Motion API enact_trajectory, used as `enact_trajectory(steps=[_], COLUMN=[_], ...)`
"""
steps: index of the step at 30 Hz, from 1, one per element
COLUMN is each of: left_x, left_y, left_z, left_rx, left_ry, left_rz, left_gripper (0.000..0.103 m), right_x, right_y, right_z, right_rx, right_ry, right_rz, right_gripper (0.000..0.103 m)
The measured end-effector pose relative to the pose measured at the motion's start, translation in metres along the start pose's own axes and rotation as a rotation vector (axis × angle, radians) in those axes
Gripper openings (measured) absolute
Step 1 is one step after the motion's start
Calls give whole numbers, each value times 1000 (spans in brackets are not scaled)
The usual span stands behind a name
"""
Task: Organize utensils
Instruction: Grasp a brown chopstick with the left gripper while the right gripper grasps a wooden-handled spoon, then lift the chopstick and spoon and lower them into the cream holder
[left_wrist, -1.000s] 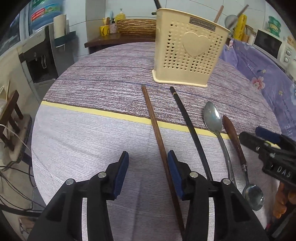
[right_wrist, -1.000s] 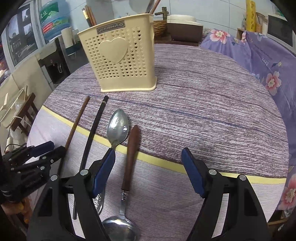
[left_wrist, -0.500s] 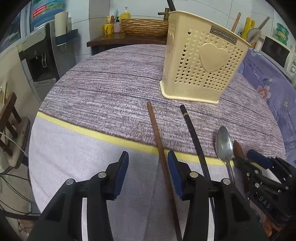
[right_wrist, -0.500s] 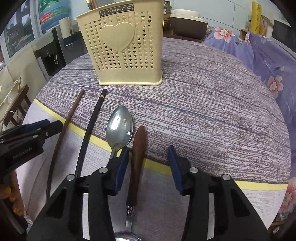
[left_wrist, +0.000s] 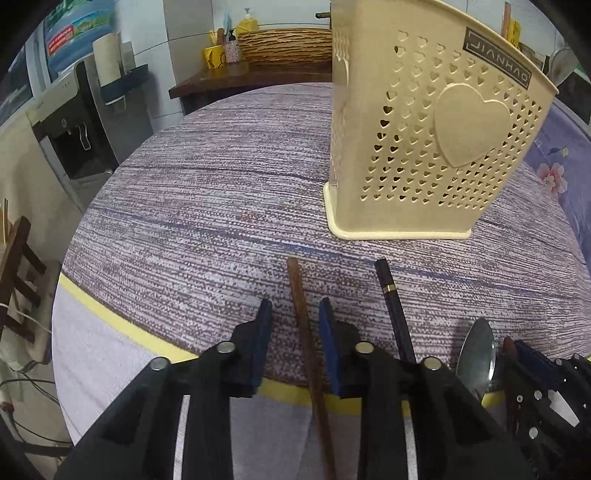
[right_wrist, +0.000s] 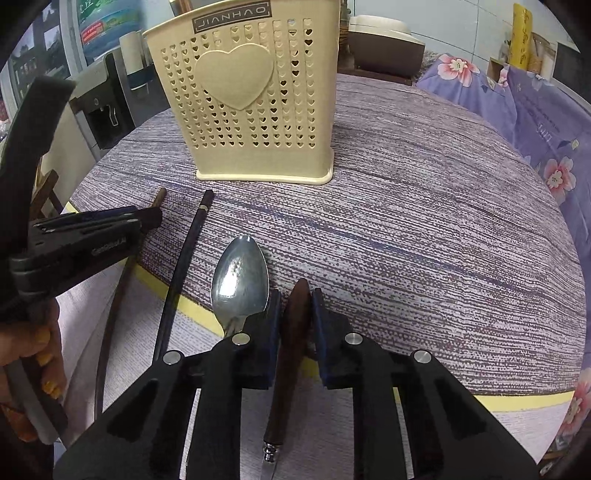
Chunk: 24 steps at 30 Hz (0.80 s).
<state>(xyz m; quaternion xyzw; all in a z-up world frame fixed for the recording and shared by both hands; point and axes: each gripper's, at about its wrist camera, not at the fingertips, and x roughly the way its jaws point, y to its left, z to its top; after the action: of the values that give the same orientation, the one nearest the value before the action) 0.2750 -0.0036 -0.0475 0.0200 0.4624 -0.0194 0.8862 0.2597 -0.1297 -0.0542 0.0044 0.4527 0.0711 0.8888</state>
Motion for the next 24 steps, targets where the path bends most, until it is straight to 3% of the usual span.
enact_trajectory(steps=[3, 12, 20, 24], left_x=[1, -3, -88, -132], left_y=[1, 9, 23, 28], left_z=[2, 8, 15, 17], left_rx=[-5, -31, -75, -68], left_ry=[3, -21, -230, -346], left_rz=[-1, -60, -193, -221], left_gripper=[9, 8, 8, 8], right_x=[1, -17, -76, -106], right_y=[-4, -18, -45, -54], right_z=[1, 5, 16, 18], right_rx=[11, 50, 72, 74], right_ry=[0, -69, -187, -237], right_rz=[19, 90, 187, 224], right_gripper=[17, 17, 16, 16])
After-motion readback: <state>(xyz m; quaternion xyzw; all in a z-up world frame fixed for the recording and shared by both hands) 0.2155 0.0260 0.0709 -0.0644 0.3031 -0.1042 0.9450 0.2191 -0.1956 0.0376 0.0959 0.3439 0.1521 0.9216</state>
